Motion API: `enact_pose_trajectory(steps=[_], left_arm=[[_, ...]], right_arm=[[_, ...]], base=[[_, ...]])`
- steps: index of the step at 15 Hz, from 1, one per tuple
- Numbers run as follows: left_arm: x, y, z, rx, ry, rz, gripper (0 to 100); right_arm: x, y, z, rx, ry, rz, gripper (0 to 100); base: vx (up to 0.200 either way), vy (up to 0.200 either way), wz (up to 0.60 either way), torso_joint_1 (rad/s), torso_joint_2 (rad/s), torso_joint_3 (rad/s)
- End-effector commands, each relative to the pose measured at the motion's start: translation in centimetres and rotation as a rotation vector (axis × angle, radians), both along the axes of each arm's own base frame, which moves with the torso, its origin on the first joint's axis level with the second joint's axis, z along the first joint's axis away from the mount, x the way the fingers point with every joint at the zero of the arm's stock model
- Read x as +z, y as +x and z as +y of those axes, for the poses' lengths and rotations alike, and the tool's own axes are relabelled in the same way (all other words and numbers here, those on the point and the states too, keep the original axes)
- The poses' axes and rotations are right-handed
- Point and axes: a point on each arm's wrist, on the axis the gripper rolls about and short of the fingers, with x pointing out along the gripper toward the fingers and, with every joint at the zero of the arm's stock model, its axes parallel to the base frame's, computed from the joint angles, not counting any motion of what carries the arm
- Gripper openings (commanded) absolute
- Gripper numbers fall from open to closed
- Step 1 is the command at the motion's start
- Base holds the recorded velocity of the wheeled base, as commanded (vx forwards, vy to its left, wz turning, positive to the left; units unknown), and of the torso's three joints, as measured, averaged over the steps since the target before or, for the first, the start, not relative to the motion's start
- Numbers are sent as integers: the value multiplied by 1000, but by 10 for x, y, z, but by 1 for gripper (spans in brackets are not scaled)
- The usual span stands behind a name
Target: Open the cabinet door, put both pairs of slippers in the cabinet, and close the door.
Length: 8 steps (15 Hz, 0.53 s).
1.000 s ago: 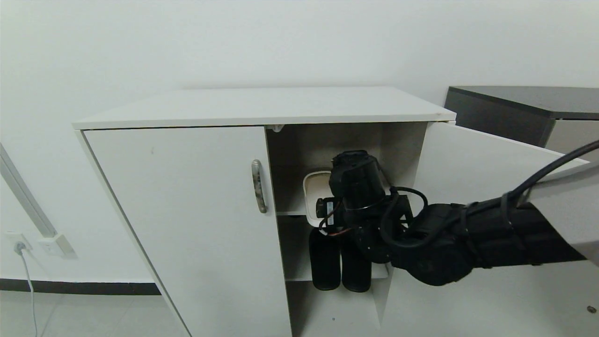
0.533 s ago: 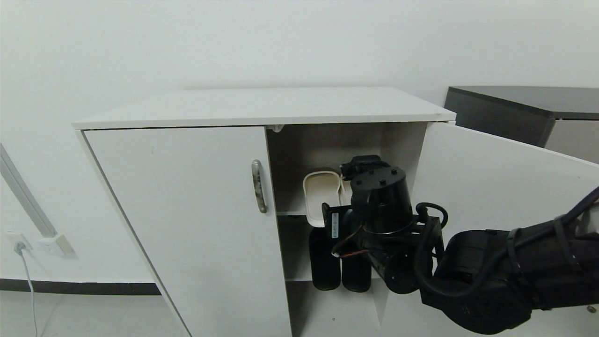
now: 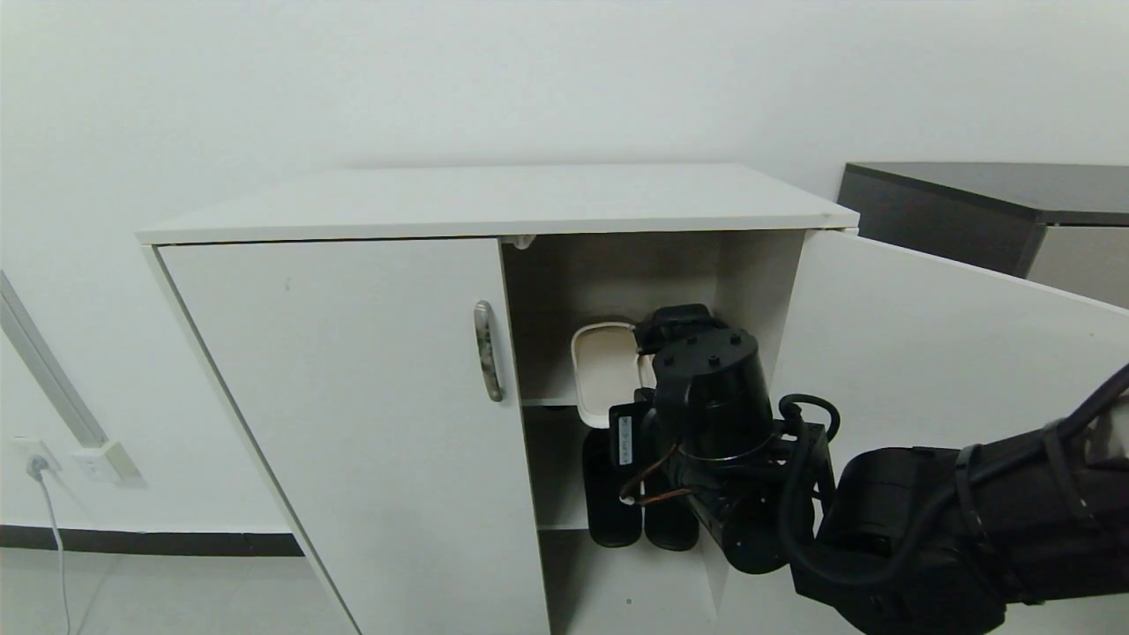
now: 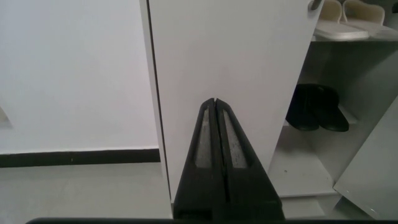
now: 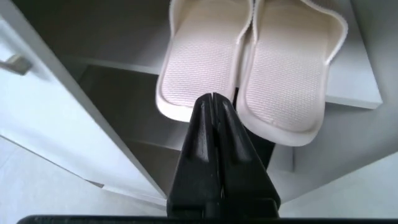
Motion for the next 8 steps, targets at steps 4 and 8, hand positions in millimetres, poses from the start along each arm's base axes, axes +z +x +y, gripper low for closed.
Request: enact_pose_trajectory(steps=[4, 8], left_arm=[[0, 0, 0, -1, 1, 1, 0], [0, 0, 0, -1, -1, 1, 0]], right_arm=[[-6, 1, 2, -4, -13, 8, 0], [-11, 3, 5, -4, -14, 9, 0]], base=[[0, 0, 0, 0, 0, 0], [-200, 0, 0, 7, 2, 2]])
